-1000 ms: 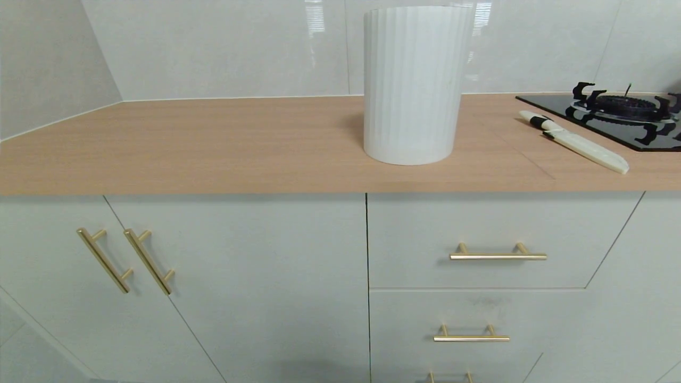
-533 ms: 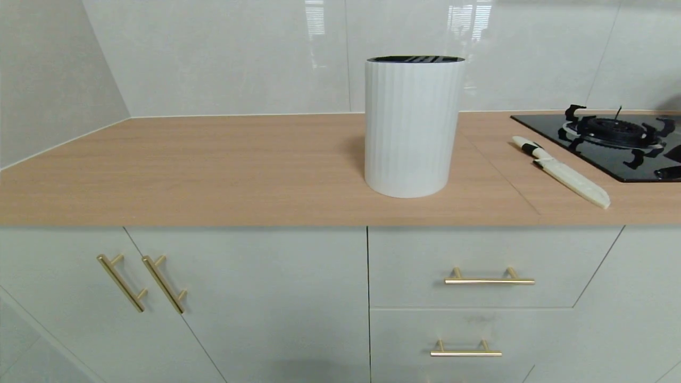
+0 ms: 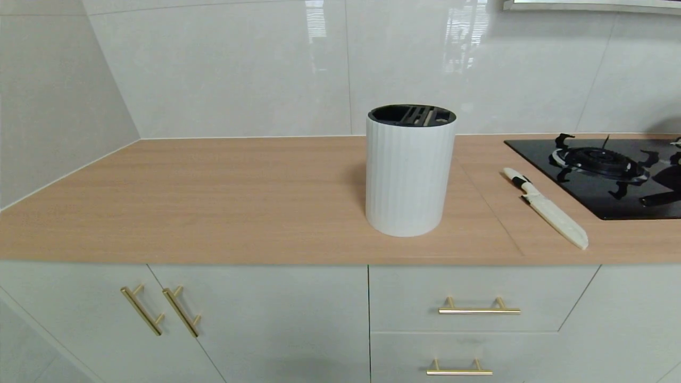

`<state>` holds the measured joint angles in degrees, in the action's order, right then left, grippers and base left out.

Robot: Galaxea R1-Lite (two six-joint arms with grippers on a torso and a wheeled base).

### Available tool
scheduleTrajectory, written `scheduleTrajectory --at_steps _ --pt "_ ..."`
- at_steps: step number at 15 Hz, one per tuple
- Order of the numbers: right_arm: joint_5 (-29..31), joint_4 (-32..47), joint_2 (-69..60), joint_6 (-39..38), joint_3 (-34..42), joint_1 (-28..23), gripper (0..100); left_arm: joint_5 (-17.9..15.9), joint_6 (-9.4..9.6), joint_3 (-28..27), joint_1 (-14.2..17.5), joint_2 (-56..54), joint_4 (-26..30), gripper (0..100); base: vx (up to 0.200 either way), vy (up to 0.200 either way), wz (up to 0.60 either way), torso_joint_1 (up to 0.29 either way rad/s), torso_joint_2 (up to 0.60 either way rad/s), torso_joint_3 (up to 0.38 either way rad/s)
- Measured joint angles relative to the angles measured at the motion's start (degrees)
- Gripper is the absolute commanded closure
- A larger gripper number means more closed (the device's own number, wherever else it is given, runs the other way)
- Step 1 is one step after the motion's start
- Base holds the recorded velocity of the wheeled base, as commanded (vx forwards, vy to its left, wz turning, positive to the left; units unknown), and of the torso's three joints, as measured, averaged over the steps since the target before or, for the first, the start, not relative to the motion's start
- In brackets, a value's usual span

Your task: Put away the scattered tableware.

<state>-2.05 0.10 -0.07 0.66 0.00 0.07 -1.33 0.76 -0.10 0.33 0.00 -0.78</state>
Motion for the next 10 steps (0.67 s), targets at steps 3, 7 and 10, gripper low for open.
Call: scheduleTrajectory --at_steps 3,7,10 --pt "0.0 0.0 0.0 0.0 0.0 0.0 0 0.0 0.02 0.0 0.0 0.0 0.0 0 0.000 0.000 0.00 0.191 -0.49 -0.310" --pt "0.0 0.0 0.0 0.0 0.0 0.0 0 0.0 -0.05 0.0 0.0 0.0 0.0 0 0.000 0.000 0.00 0.209 -0.51 -0.308" --pt "0.0 0.0 0.0 0.0 0.0 0.0 0 0.0 -0.22 0.0 0.0 0.0 0.0 0 0.000 0.000 0.00 0.234 -0.53 -0.307"
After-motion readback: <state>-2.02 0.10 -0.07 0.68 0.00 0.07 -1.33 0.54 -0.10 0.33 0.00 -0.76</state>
